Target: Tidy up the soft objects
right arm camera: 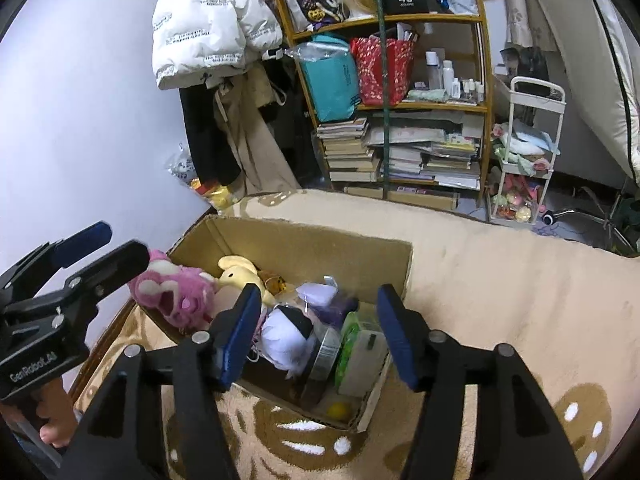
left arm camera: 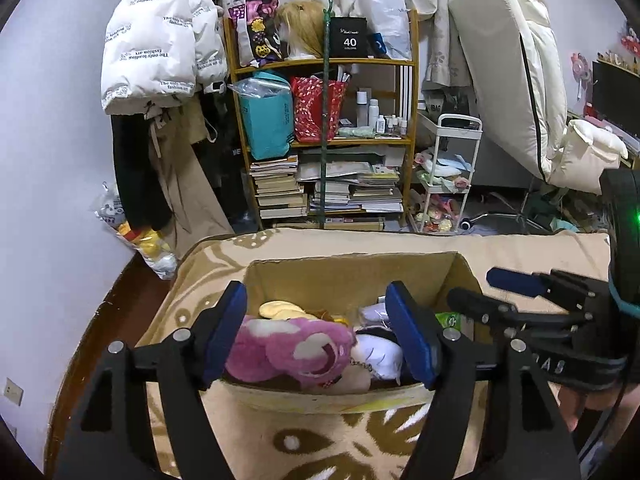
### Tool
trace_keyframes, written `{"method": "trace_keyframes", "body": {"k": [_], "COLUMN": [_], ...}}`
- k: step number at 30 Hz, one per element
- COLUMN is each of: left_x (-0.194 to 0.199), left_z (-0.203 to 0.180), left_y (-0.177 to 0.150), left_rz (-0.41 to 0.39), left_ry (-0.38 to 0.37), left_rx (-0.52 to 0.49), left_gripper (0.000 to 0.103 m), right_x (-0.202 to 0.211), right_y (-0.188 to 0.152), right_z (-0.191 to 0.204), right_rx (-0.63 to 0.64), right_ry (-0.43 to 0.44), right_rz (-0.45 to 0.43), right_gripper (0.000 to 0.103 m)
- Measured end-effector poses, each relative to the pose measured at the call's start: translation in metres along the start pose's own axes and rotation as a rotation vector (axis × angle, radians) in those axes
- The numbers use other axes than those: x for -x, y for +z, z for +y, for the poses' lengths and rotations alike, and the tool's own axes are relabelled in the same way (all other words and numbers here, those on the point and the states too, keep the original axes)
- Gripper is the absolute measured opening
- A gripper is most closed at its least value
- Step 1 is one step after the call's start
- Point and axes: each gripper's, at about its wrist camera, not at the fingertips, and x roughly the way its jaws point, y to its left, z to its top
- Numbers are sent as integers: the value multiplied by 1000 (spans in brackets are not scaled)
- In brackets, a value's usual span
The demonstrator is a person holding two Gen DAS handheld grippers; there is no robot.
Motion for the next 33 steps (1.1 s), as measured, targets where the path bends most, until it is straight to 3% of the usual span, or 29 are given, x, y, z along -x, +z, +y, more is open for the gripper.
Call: {"method": "trace_keyframes", "body": {"k": [5, 14, 17, 20, 25, 33], "left_x": [20, 62, 83, 98, 123, 158], "left_z": [6, 14, 18, 24, 25, 24], "left_y": [-4, -10, -13, -15, -19, -32], "left_rz": [-12, -43, -91, -103, -128, -152], "left_ry": [16, 49, 98, 103, 148, 153], "left_rx": [-3, 4, 15, 36, 31, 14], "left_gripper": [81, 90, 90, 97, 97, 98], "right_x": [14, 57, 75, 95, 123, 156], "right_y": [2, 4, 3, 0, -7, -26], "right_z": [1, 14, 20, 24, 25, 27], "right_rx": [-5, 18, 47, 68, 67, 93], "right_ry": [-36, -50, -62, -90, -97, -126], "right_rz": [-23, -76, -91, -112, -130, -158], "right_gripper": [83, 102, 102, 103, 103, 103]}}
